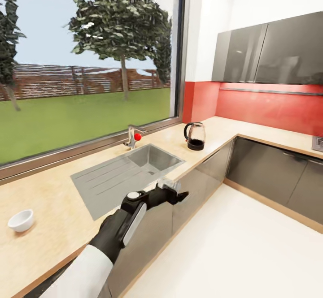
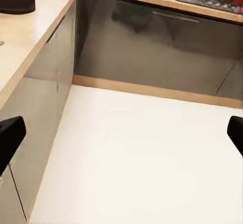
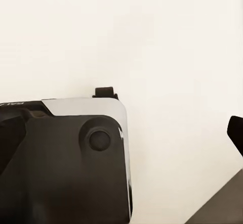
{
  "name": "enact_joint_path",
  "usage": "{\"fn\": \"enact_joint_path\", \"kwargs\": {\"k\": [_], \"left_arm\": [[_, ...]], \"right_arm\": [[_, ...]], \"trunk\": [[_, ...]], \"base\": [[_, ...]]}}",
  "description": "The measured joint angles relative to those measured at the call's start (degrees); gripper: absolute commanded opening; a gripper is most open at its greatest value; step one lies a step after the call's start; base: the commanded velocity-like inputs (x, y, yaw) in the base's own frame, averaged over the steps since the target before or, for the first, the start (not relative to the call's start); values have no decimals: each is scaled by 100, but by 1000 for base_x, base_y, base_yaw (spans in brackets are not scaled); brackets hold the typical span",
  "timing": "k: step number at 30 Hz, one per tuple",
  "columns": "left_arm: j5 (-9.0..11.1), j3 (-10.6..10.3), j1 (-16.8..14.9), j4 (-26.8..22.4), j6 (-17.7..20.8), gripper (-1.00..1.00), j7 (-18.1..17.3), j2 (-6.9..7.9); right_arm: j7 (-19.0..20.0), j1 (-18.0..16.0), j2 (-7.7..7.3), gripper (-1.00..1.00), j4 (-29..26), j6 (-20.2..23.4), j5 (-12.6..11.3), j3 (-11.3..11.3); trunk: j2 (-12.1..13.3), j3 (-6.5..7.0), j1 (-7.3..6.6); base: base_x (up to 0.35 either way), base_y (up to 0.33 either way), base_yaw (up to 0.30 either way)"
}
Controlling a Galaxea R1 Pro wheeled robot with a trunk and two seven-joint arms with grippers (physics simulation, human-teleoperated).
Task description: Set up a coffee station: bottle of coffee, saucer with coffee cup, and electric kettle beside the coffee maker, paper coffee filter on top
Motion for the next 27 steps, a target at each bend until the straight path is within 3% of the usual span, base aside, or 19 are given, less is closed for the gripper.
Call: {"fn": "enact_joint_path", "kwargs": {"k": [4, 5, 7, 9, 12, 14, 15, 16, 20, 24, 27], "left_arm": [[230, 2, -797, 80, 484, 100, 17, 0], [258, 26, -1128, 151, 717, 100, 36, 0], [263, 64, -1404, 212, 938, 100, 44, 4], [248, 179, -1580, 248, 1149, 100, 25, 127], [255, 363, -1656, 262, 1242, 100, -6, 437], [264, 428, -1669, 290, 1261, 100, -42, 771], [245, 464, -1672, 394, 1267, 100, -362, 1114], [226, 468, -1673, 415, 1263, 100, -548, 1259], [198, 473, -1665, 436, 1260, 100, -1079, 1626], [201, 480, -1609, 397, 1243, 100, -1271, 1996], [196, 476, -1573, 362, 1191, 100, -1287, 2108]], "right_arm": [[0, 0, 7, 100, 0, -1, -1, 0], [0, 0, 10, 100, 0, -2, 5, 3], [-1, -1, 10, 100, 1, 0, 17, 4], [-1, -1, 10, 100, 2, 4, 33, 7], [0, -1, 10, 100, 2, 6, 40, 8], [-1, -1, 17, 100, 1, 1, 33, 9], [0, -1, 30, 100, -1, -1, 27, 9], [0, -1, 32, 100, -3, -1, 25, 7], [0, -1, 32, 100, -31, -45, 0, -7], [5, 0, 36, 100, -44, -153, -9, -19], [11, 0, 24, 100, -48, -174, -15, -38]], "trunk": [[-1, 0, 0], [0, 0, 0], [-1, -1, 0], [-1, -1, 0], [-1, -2, 0], [0, -2, 0], [-1, -2, 0], [0, -2, 0], [-1, -1, 0], [-1, -2, 0], [-1, -1, 0]], "base": [[0, 0, -259], [0, 0, -115], [0, 0, -44], [0, 0, -15], [0, 0, -5], [0, 0, -1], [0, 0, 0], [0, 0, 0], [0, 0, 0], [0, 0, 0], [0, 0, 0]]}}
